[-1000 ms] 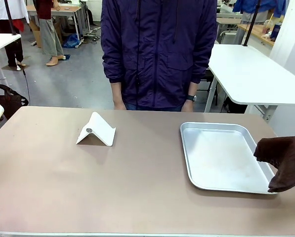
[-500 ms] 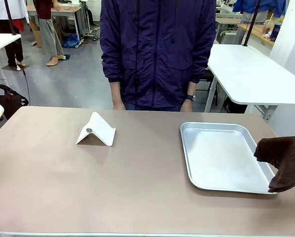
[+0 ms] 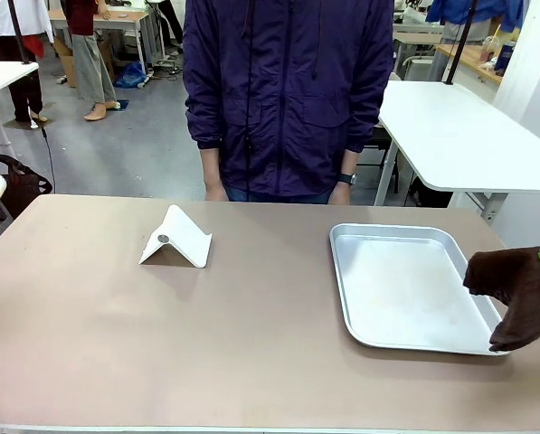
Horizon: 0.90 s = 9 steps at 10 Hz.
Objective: Clean the surface of the table.
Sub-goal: Return the Lint Roller and towel to their original positions.
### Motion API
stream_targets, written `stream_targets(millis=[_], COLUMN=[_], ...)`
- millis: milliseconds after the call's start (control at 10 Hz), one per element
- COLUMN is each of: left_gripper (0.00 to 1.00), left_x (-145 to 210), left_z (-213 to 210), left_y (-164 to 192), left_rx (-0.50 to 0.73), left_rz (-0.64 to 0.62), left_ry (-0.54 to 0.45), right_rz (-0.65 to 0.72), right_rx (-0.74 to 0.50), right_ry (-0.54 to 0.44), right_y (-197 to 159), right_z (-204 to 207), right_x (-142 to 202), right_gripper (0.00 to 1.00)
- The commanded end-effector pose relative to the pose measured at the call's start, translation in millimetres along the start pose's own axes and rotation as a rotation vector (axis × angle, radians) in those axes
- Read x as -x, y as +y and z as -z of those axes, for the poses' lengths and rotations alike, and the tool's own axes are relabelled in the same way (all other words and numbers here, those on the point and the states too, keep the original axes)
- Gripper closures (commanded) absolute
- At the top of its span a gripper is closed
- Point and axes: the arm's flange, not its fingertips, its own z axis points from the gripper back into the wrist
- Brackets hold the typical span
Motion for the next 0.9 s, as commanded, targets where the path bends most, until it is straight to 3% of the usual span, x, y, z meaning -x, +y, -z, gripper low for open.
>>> stream_targets(millis=[0,400,600,800], left_gripper=[0.78,0.78,0.78,0.78], left_x=[-10.4,-52.3,-71.6,-92.4], left_z=[41.0,140.2,215.7,280.8], left_y=[-52.0,-120.2,-144.6,-148.5], left_rx=[-0.017,-0.132,-0.220,-0.356], left_rz=[0.045,0.089,0.093,0.114], left_ry=[0.024,0.220,0.179,0.083], right_rz=[-0.042,-0.039,-0.058,-0.054], right_rx=[0.049,0.108,0.170,0.184], right_ry=[0.088,0.106,0.022,0.080], right_y=[27.9,58.4,60.4,36.2], right_z=[56.8,157.5,205.2,240.5], right_x=[-23.2,-70.2,-92.7,-118.1], right_gripper=[0.94,0.94,0.94,0.94])
